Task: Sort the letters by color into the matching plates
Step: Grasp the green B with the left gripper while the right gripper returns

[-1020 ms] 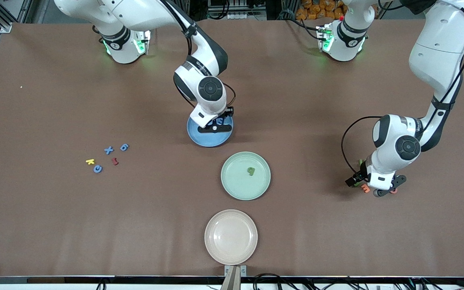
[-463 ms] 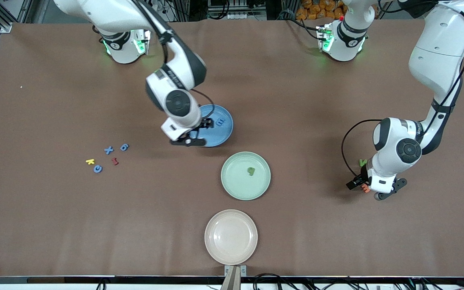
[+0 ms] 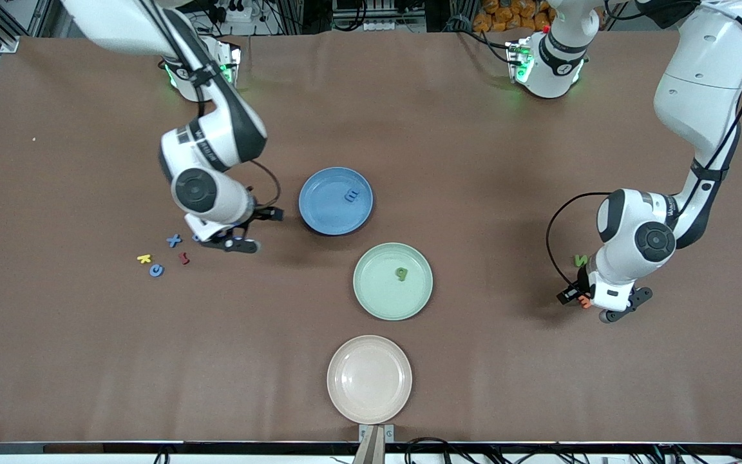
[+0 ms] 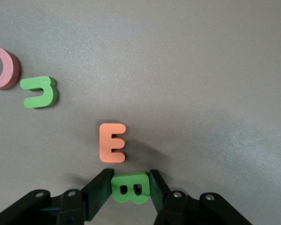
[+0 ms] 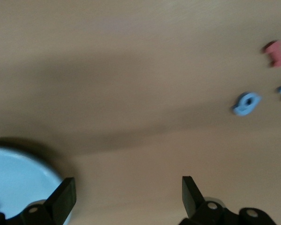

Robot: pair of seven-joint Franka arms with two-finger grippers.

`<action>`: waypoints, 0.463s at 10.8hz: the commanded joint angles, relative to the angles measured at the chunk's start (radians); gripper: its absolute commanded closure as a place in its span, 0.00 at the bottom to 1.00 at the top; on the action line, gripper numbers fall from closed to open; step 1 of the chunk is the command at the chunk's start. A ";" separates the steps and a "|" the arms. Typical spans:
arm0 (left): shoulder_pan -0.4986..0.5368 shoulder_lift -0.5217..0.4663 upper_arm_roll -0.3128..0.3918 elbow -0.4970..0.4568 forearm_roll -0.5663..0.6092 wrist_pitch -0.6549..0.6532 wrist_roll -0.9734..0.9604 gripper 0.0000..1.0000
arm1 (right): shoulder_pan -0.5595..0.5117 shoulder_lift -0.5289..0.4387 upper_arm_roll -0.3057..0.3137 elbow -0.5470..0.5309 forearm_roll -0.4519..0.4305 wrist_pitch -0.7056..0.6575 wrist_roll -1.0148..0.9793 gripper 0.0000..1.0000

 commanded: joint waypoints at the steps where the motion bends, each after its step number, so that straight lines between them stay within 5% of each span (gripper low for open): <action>1: -0.009 0.002 0.001 0.008 0.026 0.002 -0.017 1.00 | -0.116 -0.037 0.005 -0.040 -0.075 0.034 -0.224 0.02; 3: -0.014 -0.017 -0.011 0.014 0.023 -0.001 -0.019 1.00 | -0.171 -0.030 -0.004 -0.040 -0.175 0.091 -0.343 0.11; 5: -0.024 -0.034 -0.048 0.025 0.013 -0.001 -0.035 1.00 | -0.242 -0.005 -0.004 -0.044 -0.180 0.164 -0.555 0.17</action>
